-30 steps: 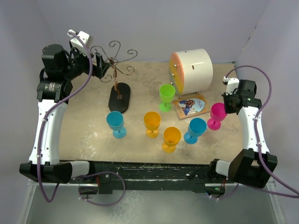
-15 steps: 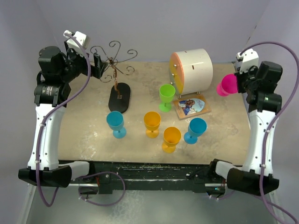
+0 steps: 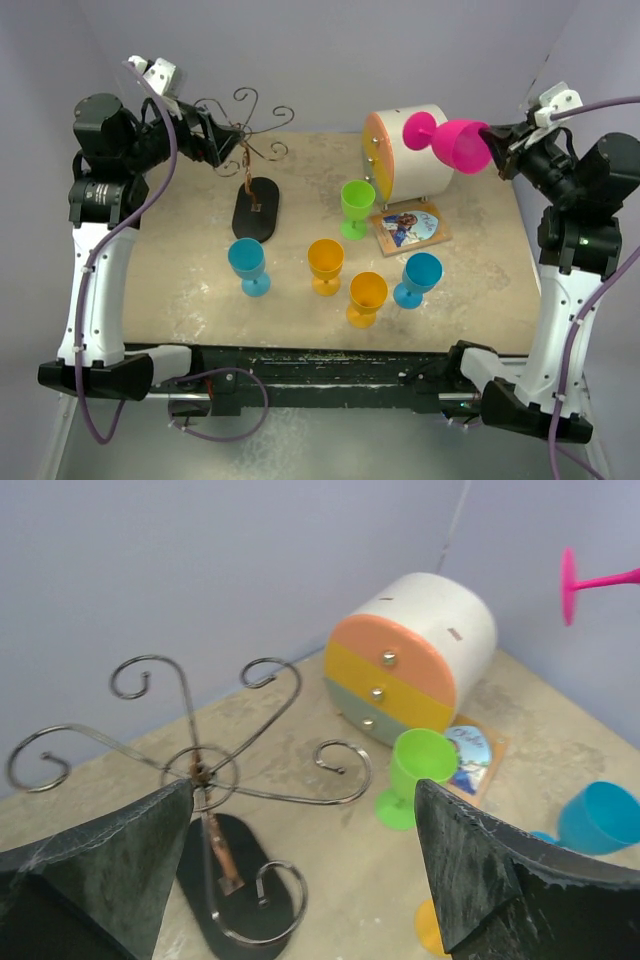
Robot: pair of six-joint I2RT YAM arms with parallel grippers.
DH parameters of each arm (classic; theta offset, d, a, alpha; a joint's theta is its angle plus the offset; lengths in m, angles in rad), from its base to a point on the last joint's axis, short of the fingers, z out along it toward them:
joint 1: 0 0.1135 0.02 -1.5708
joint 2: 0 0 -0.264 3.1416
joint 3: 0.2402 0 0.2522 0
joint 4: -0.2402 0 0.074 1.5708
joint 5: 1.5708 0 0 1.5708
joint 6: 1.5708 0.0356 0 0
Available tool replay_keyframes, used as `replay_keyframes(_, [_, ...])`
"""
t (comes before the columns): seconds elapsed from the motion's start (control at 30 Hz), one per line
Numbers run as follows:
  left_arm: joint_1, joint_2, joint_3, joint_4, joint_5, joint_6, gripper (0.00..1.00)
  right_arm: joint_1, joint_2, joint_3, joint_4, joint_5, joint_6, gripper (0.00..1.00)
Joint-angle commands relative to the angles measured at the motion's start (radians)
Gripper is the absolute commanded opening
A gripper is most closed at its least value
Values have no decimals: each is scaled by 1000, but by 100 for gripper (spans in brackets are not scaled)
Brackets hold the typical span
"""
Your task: Place the wine glass upside down on the wine glass rack
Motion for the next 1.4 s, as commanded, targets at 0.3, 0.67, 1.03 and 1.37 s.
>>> replay_keyframes(0.3, [-208, 173, 242, -24, 133, -74, 94, 116, 120, 30, 569, -301, 609, 0])
replay_keyframes(0.67, [-407, 253, 244, 52, -22, -258, 95, 171, 156, 6, 610, -289, 656, 0])
replay_keyframes(1.03, [-496, 366, 344, 35, -102, -285, 85, 178, 157, -39, 619, -312, 630, 0])
replay_keyframes(1.37, [-514, 407, 382, 33, -117, -277, 59, 179, 139, -68, 602, -309, 599, 0])
